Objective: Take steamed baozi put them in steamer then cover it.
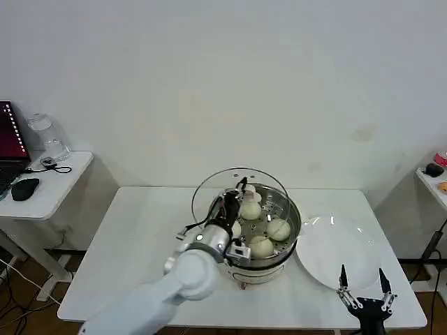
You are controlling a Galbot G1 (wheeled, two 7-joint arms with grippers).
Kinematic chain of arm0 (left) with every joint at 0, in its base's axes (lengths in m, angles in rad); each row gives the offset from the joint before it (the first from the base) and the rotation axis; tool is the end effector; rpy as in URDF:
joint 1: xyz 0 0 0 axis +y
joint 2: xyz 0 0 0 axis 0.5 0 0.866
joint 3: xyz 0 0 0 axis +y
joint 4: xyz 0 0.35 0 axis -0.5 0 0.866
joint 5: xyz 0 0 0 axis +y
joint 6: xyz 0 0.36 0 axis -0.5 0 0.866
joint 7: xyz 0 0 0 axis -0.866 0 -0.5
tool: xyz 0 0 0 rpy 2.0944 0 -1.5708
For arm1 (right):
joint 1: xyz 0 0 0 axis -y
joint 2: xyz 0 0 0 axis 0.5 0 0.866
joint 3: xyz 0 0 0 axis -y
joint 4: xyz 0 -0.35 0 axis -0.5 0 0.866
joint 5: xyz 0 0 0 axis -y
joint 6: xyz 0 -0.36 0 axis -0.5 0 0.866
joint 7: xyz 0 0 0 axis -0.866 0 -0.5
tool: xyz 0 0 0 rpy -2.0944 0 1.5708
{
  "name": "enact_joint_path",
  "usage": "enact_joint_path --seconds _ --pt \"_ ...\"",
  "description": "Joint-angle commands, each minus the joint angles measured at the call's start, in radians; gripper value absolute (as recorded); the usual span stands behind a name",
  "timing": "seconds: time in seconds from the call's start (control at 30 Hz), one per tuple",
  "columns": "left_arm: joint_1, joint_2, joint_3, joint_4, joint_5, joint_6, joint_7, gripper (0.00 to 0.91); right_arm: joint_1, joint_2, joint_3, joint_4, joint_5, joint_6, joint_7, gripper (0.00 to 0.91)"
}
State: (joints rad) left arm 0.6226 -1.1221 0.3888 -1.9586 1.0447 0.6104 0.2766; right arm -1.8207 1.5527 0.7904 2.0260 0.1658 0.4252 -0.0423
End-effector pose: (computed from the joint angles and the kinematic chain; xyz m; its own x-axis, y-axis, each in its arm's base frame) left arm 0.3123 -0.1447 -0.1958 -0.9189 0.3943 0.0083 0.0336 0.0571 0.9978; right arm 0.0903 -0.0887 -0.3540 -0.9751 0.1790 -0.1308 0.1862 0.9815 -0.0449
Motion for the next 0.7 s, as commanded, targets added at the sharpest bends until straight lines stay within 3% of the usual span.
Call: enact_joint_path --seconds 0.03,0.7 --pt "-0.003 -0.114 0.037 0.054 0.12 0.011 0.057 0.0 0.007 0.004 0.0 -0.01 -0.009 -0.003 0.001 0.907" --pt "0.088 -0.182 0.014 0.098 0.203 0.01 0.048 0.0 0.011 0.007 -0.008 -0.02 -0.025 0.001 0.001 0.907"
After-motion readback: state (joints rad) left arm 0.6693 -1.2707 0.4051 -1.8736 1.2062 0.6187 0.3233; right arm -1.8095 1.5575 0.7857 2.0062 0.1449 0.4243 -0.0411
